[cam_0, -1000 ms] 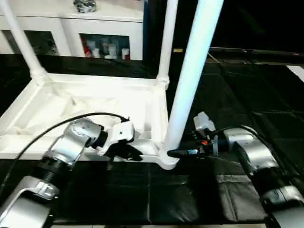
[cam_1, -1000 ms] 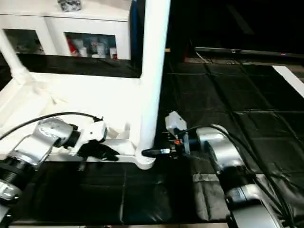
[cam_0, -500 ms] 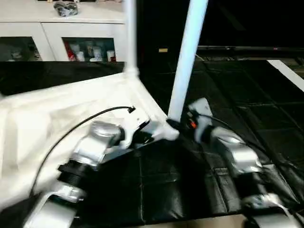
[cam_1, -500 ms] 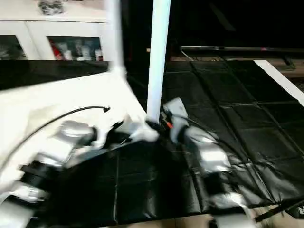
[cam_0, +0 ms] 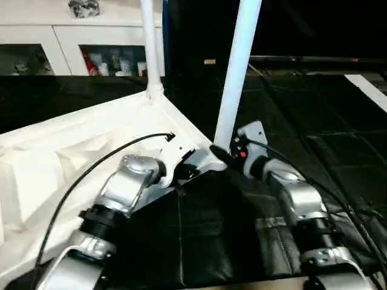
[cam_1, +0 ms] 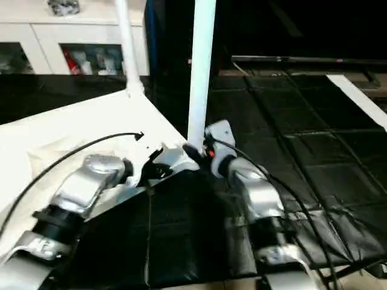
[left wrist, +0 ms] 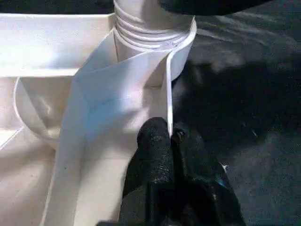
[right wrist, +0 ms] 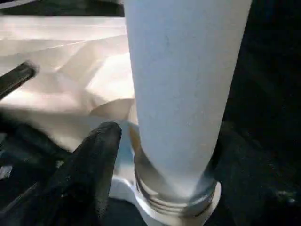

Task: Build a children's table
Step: Rotate leg to tighten

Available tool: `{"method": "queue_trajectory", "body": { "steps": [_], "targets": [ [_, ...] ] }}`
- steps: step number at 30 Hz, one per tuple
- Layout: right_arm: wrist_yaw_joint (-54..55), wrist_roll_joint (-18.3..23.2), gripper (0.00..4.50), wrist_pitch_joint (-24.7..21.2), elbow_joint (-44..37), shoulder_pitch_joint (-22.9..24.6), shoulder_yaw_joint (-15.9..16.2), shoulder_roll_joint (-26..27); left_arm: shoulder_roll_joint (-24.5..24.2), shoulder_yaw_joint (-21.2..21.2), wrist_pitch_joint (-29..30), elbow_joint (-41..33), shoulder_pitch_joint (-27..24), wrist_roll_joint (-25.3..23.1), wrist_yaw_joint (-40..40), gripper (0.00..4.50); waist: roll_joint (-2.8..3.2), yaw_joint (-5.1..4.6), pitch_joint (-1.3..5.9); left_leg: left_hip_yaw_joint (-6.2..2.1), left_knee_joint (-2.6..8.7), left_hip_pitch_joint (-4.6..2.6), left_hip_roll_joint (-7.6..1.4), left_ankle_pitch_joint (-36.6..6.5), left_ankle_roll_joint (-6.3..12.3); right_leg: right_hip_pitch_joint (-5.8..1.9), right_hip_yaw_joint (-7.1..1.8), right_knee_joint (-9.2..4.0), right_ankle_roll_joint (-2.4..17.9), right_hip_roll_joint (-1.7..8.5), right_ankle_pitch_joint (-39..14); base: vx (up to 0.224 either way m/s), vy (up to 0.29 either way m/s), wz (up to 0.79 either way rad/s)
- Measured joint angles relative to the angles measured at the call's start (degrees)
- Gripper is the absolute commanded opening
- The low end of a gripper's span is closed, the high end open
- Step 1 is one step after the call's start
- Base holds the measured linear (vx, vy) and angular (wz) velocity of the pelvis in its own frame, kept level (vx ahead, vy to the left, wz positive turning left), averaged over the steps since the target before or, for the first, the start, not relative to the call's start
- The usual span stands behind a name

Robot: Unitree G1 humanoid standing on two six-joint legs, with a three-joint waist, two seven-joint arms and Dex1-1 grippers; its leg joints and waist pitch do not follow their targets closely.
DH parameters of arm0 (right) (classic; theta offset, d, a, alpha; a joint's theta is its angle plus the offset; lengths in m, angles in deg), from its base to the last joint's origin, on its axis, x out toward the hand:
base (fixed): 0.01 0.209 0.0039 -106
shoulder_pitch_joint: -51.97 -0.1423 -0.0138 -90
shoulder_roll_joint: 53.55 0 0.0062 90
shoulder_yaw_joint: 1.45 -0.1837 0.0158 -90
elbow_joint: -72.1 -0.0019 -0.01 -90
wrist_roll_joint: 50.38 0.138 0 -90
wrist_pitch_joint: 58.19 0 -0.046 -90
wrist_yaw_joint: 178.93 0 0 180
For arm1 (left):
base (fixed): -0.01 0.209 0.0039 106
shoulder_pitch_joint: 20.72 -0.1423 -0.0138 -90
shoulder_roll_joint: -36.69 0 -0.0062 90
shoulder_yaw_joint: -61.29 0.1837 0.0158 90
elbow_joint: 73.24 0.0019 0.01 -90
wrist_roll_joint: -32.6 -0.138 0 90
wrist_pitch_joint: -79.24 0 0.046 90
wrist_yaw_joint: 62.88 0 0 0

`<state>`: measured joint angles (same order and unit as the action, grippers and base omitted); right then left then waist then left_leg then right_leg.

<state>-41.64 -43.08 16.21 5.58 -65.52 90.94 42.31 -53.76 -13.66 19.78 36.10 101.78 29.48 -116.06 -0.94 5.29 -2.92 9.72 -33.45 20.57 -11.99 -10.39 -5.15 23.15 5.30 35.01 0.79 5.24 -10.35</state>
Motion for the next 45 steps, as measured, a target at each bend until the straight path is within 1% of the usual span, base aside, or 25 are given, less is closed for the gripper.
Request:
{"method": "queue_trajectory", "body": {
  "steps": [3,5,7,11,12,14,15,16,17,18,20,21,22,24,25,26,28,29,30,31,32,35,40,43,45],
  "targets": [
    [-6.9,1.1,3.55,1.1,-0.3,0.4,1.2,-3.2,-3.1,0.9,-4.5,0.4,-0.3,0.4,-4.6,0.0,0.04,0.37,-0.02,0.0,-0.01,0.07,0.0,0.0,0.0,0.0,0.06,0.01,0.0,0.0,0.0,0.0,0.0,0.0],
    [-10.0,1.7,3.8,1.8,-0.3,0.6,1.8,-4.6,-4.3,1.2,-6.2,0.8,-0.4,0.5,-6.6,0.0,0.05,0.65,-0.03,0.01,-0.04,0.11,0.0,0.0,0.0,0.0,0.06,0.02,0.0,0.0,0.0,0.0,0.0,0.0],
    [-17.0,2.5,3.8,3.2,-0.3,0.6,2.7,-7.4,-7.1,1.8,-9.9,1.4,-0.4,1.4,-12.3,0.0,0.07,1.17,-0.05,-0.01,-0.11,0.21,-0.01,0.0,0.0,0.0,0.1,0.02,0.0,0.0,0.0,0.0,0.0,0.0],
    [-22.3,3.9,3.8,3.9,-0.2,0.6,3.4,-8.5,-9.1,2.4,-13.0,1.8,-0.3,1.9,-16.5,0.0,0.08,1.85,-0.06,0.01,-0.2,0.38,-0.01,0.0,0.01,0.01,0.12,0.03,0.0,0.03,0.0,0.0,0.0,0.0],
    [-26.4,4.7,3.8,3.9,-0.3,0.6,4.6,-10.2,-10.3,3.5,-15.1,2.0,-0.2,2.1,-19.1,0.0,0.09,2.25,-0.06,0.02,-0.25,0.4,-0.01,0.0,0.02,0.0,0.11,0.02,0.0,0.04,0.0,0.0,0.0,0.0],
    [-31.1,5.6,3.8,4.0,-0.3,0.6,5.2,-12.3,-11.2,4.6,-17.2,2.4,-0.2,2.4,-22.1,0.0,0.08,2.83,-0.06,0.03,-0.34,0.44,-0.03,0.0,0.03,-0.01,0.11,0.03,0.0,0.04,0.0,0.0,0.0,0.0],
    [-33.4,5.9,3.66,4.1,-0.3,0.5,5.8,-13.2,-11.9,5.2,-18.4,2.5,-0.2,2.4,-23.7,0.0,0.08,3.03,-0.06,0.05,-0.36,0.44,-0.04,0.0,0.03,-0.02,0.12,0.04,0.0,0.05,0.0,0.0,0.0,0.0],
    [-35.2,6.0,3.66,4.4,-0.1,0.4,6.4,-13.4,-12.4,5.6,-19.5,2.6,-0.2,2.4,-25.1,0.0,0.08,3.1,-0.06,0.05,-0.37,0.43,-0.04,0.0,0.03,-0.02,0.11,0.09,0.0,0.05,0.0,0.0,0.0,0.0],
    [-36.4,6.1,3.46,4.7,0.0,0.3,7.0,-13.5,-12.6,5.9,-20.3,3.1,0.1,2.4,-26.1,0.0,0.08,3.12,-0.06,0.05,-0.38,0.42,-0.05,0.0,0.03,-0.02,0.11,0.12,0.0,0.05,0.0,0.0,0.0,0.0],
    [-37.6,6.1,3.46,5.0,0.5,0.1,7.4,-13.5,-12.7,6.2,-21.0,3.5,0.4,2.4,-27.0,0.0,0.08,3.14,-0.06,0.05,-0.4,0.42,-0.05,0.0,0.03,-0.02,0.11,0.15,0.0,0.05,0.0,0.0,0.0,0.0],
    [-39.3,6.0,3.27,5.3,1.8,-0.6,8.1,-13.5,-12.6,6.9,-22.3,4.0,0.9,2.4,-28.7,0.0,0.08,3.11,-0.06,0.05,-0.43,0.42,-0.05,0.0,0.03,-0.02,0.11,0.21,0.0,0.05,0.0,0.0,0.0,0.0],
    [-39.9,6.0,3.27,5.4,2.1,-1.0,8.3,-13.5,-12.7,7.3,-22.6,4.1,1.1,2.4,-29.2,0.0,0.08,3.1,-0.06,0.04,-0.44,0.42,-0.06,0.0,0.02,-0.02,0.11,0.23,0.0,0.05,0.0,0.0,0.0,0.0],
    [-40.4,6.0,3.05,5.6,2.2,-1.3,8.6,-13.5,-12.7,7.5,-23.0,4.1,1.1,2.4,-29.6,0.0,0.08,3.06,-0.06,0.04,-0.43,0.41,-0.06,0.0,0.02,-0.02,0.11,0.25,0.0,0.05,0.0,0.0,0.0,0.0],
    [-41.5,6.1,2.95,5.8,2.2,-1.8,9.0,-13.5,-12.8,7.8,-23.7,4.2,1.1,2.4,-30.3,0.0,0.06,3.07,-0.05,0.03,-0.43,0.4,-0.09,0.0,0.02,-0.02,0.12,0.28,0.0,0.04,0.0,0.0,0.0,0.0],
    [-42.1,6.1,2.77,5.8,2.2,-1.8,9.4,-13.5,-12.8,7.8,-24.1,4.4,1.2,2.4,-30.4,0.0,0.06,3.07,-0.05,0.03,-0.43,0.4,-0.09,0.0,0.02,-0.02,0.13,0.28,0.0,0.04,0.0,0.0,0.0,0.0],
    [-42.7,6.1,2.77,5.8,2.2,-1.8,9.5,-13.5,-12.8,7.9,-24.6,4.7,1.2,2.4,-30.5,0.0,0.07,3.04,-0.05,0.04,-0.43,0.42,-0.08,0.0,0.02,-0.01,0.12,0.27,0.0,0.04,0.0,0.0,0.0,0.0],
    [-43.7,6.2,2.56,5.8,2.2,-1.8,9.7,-13.6,-12.8,7.9,-25.3,5.5,1.4,2.4,-30.9,0.0,0.03,3.03,-0.03,0.04,-0.44,0.41,-0.08,0.0,0.02,-0.01,0.12,0.27,0.0,0.04,0.0,0.0,0.0,0.0],
    [-44.1,6.2,2.56,5.8,2.2,-1.8,9.9,-13.7,-12.8,7.9,-25.7,5.9,1.5,2.4,-31.0,0.0,0.03,3.03,-0.03,0.04,-0.45,0.42,-0.09,0.0,0.02,-0.01,0.12,0.27,0.0,0.04,0.0,0.0,0.0,0.0],
    [-44.2,6.2,2.46,5.8,2.2,-1.8,10.0,-13.7,-12.8,7.9,-26.0,6.2,1.5,2.4,-31.2,0.0,0.03,3.04,-0.03,0.04,-0.45,0.42,-0.08,0.0,0.02,-0.01,0.12,0.27,0.0,0.04,0.0,0.0,0.0,0.0],
    [-44.4,6.2,2.21,5.9,2.2,-1.8,10.1,-13.7,-12.8,7.9,-26.2,6.5,1.6,2.4,-31.5,0.0,0.03,3.06,-0.03,0.05,-0.45,0.41,-0.09,0.0,0.02,-0.01,0.12,0.27,0.0,0.04,0.0,0.0,0.0,0.0],
    [-44.4,6.2,2.15,5.9,2.2,-1.8,10.1,-13.7,-12.8,7.9,-26.5,6.6,1.6,2.4,-31.6,0.0,0.03,3.08,-0.03,0.04,-0.45,0.42,-0.09,0.0,0.02,-0.01,0.12,0.27,0.0,0.04,0.0,0.0,0.0,0.0],
    [-44.4,6.2,2.03,6.2,2.2,-1.9,10.3,-13.7,-12.8,7.9,-26.9,6.8,1.7,2.5,-31.7,0.0,0.02,3.15,-0.03,0.05,-0.45,0.41,-0.09,0.0,0.02,-0.02,0.12,0.27,0.0,0.04,0.0,0.0,0.0,0.0],
    [-44.3,6.2,1.98,6.0,2.2,-1.9,10.3,-13.6,-12.6,7.8,-26.7,7.0,1.7,2.6,-31.5,0.0,0.02,3.17,-0.03,0.05,-0.46,0.41,-0.08,0.0,0.02,-0.02,0.12,0.28,0.0,0.05,0.0,0.0,0.0,0.0],
    [-43.5,6.4,1.97,4.8,2.0,-1.6,9.8,-13.5,-12.3,7.5,-25.4,7.5,1.8,2.9,-31.1,0.0,0.02,3.19,-0.03,0.05,-0.47,0.4,-0.08,0.0,0.02,-0.03,0.11,0.31,0.0,0.05,0.0,0.0,0.0,0.0],
    [-39.5,6.4,1.97,3.6,1.6,-1.1,8.6,-12.2,-11.3,6.7,-23.3,7.6,1.8,2.8,-28.5,0.0,0.0,3.03,-0.01,0.05,-0.48,0.35,-0.09,0.0,0.01,-0.04,0.11,0.39,0.0,0.05,0.0,0.0,0.0,0.0]
  ]
}}
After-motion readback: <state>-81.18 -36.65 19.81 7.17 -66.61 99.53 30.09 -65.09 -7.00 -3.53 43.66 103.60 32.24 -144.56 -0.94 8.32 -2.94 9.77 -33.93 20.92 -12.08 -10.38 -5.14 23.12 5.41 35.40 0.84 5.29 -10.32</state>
